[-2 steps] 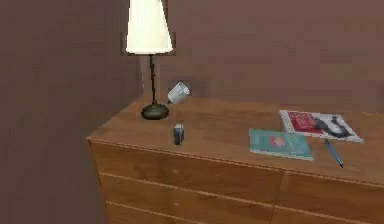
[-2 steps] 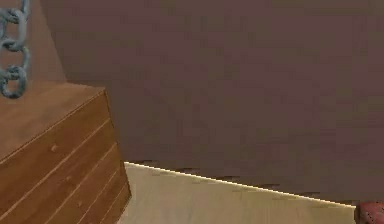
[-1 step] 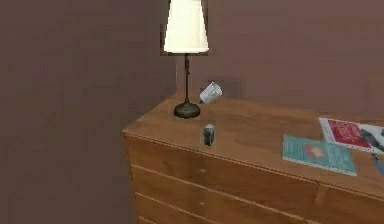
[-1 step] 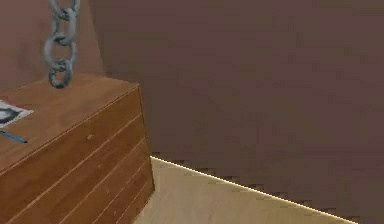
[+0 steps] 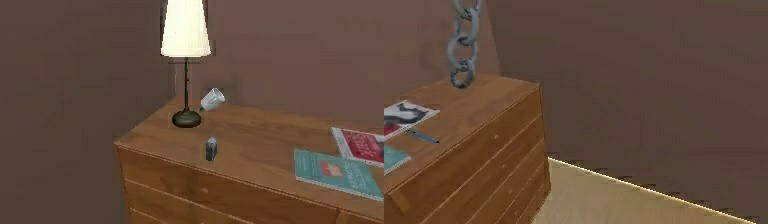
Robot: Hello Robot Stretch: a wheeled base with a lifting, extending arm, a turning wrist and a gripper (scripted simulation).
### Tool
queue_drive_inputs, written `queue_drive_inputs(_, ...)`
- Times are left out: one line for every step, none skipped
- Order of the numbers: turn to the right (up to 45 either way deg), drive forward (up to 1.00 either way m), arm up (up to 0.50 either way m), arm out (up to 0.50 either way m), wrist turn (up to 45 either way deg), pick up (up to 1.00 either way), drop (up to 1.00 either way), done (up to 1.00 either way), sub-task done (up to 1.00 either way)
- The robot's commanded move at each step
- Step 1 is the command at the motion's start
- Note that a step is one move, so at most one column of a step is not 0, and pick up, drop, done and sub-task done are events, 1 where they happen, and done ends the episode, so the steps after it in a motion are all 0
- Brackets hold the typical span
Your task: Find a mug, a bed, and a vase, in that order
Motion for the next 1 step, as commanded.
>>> queue_drive_inputs(0.0, 0.0, 0.0, 0.0, 0.0, 0.0, 0.0, 0.0, 1.0)
